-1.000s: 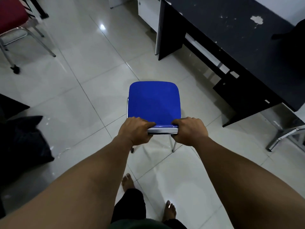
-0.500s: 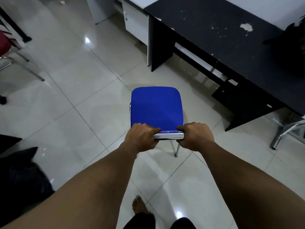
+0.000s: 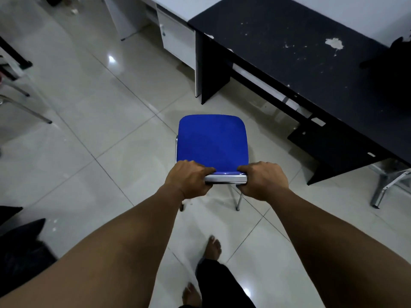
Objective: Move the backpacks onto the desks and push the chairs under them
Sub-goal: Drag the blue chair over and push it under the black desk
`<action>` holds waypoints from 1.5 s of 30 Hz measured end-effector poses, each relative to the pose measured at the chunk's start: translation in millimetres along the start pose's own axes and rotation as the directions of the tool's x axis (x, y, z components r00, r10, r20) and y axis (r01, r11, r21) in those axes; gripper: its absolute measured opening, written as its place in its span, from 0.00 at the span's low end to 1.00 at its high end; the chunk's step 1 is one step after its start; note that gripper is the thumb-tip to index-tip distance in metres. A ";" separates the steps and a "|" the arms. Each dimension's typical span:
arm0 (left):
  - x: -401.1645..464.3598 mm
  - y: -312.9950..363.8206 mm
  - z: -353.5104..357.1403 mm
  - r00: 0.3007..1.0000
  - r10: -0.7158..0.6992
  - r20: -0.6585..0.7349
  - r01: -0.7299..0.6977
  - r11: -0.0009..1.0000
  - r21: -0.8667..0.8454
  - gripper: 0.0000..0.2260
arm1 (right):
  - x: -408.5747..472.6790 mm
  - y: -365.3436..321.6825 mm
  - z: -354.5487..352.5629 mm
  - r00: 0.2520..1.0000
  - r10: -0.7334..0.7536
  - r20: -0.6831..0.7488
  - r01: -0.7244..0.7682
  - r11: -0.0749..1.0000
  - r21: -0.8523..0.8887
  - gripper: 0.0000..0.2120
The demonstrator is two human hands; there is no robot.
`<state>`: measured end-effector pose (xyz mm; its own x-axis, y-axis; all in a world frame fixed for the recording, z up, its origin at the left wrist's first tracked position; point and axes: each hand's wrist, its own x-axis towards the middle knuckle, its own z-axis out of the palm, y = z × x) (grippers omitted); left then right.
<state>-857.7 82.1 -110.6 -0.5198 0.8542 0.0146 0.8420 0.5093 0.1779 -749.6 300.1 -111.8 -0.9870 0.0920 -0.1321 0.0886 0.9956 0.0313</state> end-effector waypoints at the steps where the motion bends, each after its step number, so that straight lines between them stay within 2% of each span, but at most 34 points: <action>1: 7.1 -5.9 -1.0 1.000 0.001 -0.002 -0.001 1.000 -0.003 0.18 | 8.0 2.1 -0.6 1.000 0.002 -0.005 -0.002 1.000 0.001 0.16; 12: 54.5 -47.7 -7.5 0.999 0.045 -0.022 -0.045 0.999 -0.023 0.17 | 62.4 11.8 -8.7 0.999 0.033 0.019 -0.033 0.999 0.015 0.16; 20: 60.3 -77.2 -14.6 0.991 0.132 -0.008 -0.132 0.991 -0.031 0.17 | 79.1 -7.1 -12.0 0.988 0.134 0.081 -0.141 0.986 0.090 0.17; 34: 34.9 -130.5 -29.3 0.932 0.320 0.167 -0.319 0.947 -0.034 0.17 | 72.4 -82.0 -12.3 0.948 0.307 0.083 -0.316 0.937 0.146 0.22; 41: 16.8 -157.1 -37.3 0.909 0.317 0.270 -0.331 0.944 0.007 0.18 | 66.3 -133.5 -16.6 0.921 0.390 -0.001 -0.386 0.911 0.148 0.21; 45: 13.4 -165.9 -39.8 0.889 0.354 0.291 -0.378 0.925 0.030 0.18 | 58.6 -157.6 -19.0 0.898 0.439 0.013 -0.435 0.885 0.164 0.19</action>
<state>-1010.1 4.9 -100.8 -0.1223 0.9699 -0.2106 0.9798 0.1518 0.1300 -823.9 148.2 -105.7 -0.8460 0.5200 -0.1175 0.5299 0.8445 -0.0778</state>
